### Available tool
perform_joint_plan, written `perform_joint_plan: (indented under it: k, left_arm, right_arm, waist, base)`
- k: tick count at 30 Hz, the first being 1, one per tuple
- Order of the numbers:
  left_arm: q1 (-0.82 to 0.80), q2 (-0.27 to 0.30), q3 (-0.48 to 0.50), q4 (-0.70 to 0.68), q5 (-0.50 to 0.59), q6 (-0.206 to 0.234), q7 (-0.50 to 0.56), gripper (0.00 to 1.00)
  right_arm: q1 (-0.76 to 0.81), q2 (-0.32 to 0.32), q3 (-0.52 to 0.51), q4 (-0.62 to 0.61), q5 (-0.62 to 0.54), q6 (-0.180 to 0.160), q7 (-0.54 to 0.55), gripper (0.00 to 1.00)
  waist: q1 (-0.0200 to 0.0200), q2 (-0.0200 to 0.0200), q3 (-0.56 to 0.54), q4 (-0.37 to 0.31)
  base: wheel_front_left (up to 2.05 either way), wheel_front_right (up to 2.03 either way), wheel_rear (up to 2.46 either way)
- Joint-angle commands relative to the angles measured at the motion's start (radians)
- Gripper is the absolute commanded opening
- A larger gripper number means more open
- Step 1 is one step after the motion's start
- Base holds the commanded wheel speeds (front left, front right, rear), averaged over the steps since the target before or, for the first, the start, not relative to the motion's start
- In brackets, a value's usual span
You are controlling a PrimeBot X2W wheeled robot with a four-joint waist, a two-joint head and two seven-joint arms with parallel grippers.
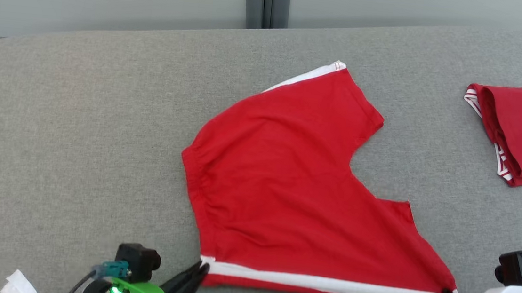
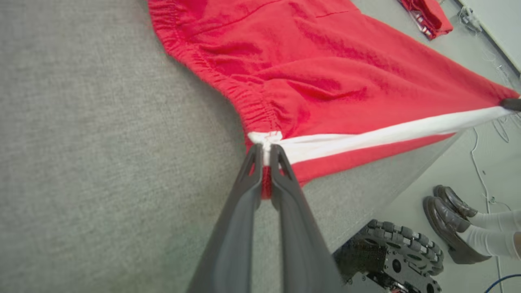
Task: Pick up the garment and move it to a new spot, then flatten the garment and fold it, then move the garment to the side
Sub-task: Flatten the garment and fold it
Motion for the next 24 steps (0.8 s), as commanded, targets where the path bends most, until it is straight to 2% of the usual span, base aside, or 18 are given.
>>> perform_joint_plan:
  k: [1,4,7,12,17,24]
  left_arm:
    - [0.031,0.021,-0.005,-0.037,-0.015,0.028,0.029,0.0]
    - [0.056,0.031,-0.002,-0.117,-0.037,0.072,0.072,0.0]
    - [0.021,0.022,0.02,-0.188,-0.027,0.087,0.056,0.0]
    - [-0.058,-0.027,0.032,-0.203,-0.045,0.038,0.048,0.0]
    - [-0.176,-0.093,0.053,-0.123,-0.057,-0.011,0.029,0.0]
    - [-0.315,-0.16,0.052,0.042,-0.002,-0.018,0.002,0.0]
  right_arm:
    - [0.026,0.006,-0.013,-0.021,-0.004,-0.002,0.034,0.0]
    - [0.014,-0.007,-0.029,-0.069,-0.035,-0.002,0.034,0.0]
    - [-0.024,-0.038,-0.032,-0.062,-0.075,-0.002,-0.009,0.0]
    - [-0.145,-0.11,0.004,0.015,-0.09,-0.002,-0.074,0.0]
    - [-0.326,-0.193,0.058,0.153,-0.077,-0.002,-0.146,0.0]
    - [-0.576,-0.279,0.179,0.344,-0.096,-0.002,-0.256,0.0]
  waist:
    - [0.0001,0.0,0.002,-0.003]
    - [0.0001,0.0,0.011,0.003]
    - [0.0001,0.0,0.021,0.016]
    - [0.0001,0.0,0.039,0.034]
    - [0.0001,0.0,0.075,0.052]
    - [0.0001,0.0,0.128,0.085]
  base:
    - [0.0,0.0,0.0]
    - [0.0,0.0,0.0]
    - [0.0,0.0,0.0]
    - [0.0,0.0,0.0]
    - [0.0,0.0,0.0]
    - [0.0,0.0,0.0]
